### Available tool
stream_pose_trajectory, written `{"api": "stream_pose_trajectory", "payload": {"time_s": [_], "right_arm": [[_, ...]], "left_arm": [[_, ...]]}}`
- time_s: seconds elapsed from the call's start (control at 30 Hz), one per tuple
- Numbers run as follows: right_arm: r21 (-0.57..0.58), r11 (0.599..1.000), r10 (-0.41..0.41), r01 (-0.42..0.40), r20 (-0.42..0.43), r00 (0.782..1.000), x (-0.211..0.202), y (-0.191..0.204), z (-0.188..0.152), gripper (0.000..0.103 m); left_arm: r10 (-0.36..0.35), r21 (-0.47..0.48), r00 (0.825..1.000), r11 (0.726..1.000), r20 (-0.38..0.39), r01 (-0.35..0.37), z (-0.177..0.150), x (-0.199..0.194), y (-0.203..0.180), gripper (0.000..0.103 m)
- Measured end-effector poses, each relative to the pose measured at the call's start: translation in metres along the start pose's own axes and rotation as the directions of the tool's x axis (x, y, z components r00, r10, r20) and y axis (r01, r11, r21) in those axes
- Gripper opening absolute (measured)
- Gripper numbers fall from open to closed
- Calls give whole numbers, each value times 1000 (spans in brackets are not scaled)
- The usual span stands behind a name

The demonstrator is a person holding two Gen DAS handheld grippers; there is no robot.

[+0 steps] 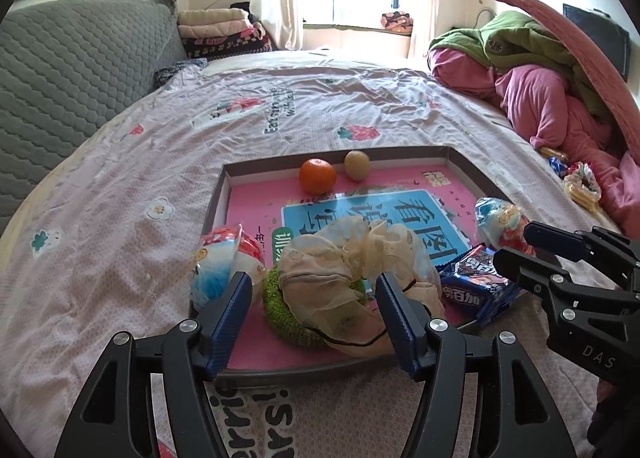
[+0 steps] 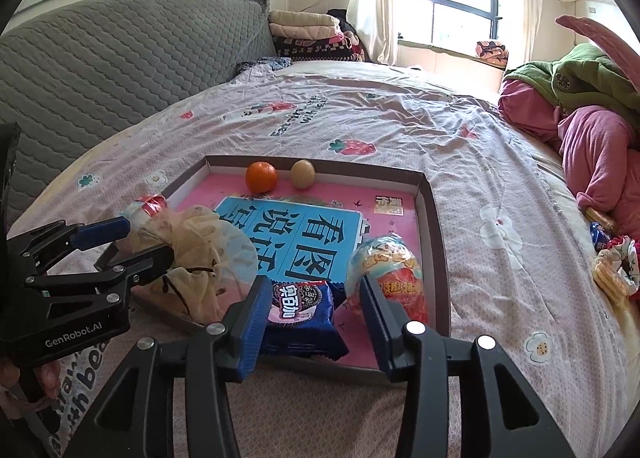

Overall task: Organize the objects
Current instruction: 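Withdraw both open grippers up and away from the tray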

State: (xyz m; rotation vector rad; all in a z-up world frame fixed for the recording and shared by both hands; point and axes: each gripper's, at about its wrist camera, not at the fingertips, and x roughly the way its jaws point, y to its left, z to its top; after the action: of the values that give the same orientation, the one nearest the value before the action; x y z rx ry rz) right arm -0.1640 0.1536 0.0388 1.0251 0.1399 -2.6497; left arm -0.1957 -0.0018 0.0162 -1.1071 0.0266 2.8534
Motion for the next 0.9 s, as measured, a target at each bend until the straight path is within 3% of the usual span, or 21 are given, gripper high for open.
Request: {"api": "stream_pose_trajectory", "payload": {"time_s": [0.4,0.9], "right_arm": [[26,1000,16,-16,26,1000,-22,4,-9,53],[74,997,11,-11,-6,1000,-37,12,-44,63]], "left_arm": [[21,-27,998,999,59,-20,-9,-28,-1,70],[50,-33,999,998,21,-49,-42,-45,-13,78]]}}
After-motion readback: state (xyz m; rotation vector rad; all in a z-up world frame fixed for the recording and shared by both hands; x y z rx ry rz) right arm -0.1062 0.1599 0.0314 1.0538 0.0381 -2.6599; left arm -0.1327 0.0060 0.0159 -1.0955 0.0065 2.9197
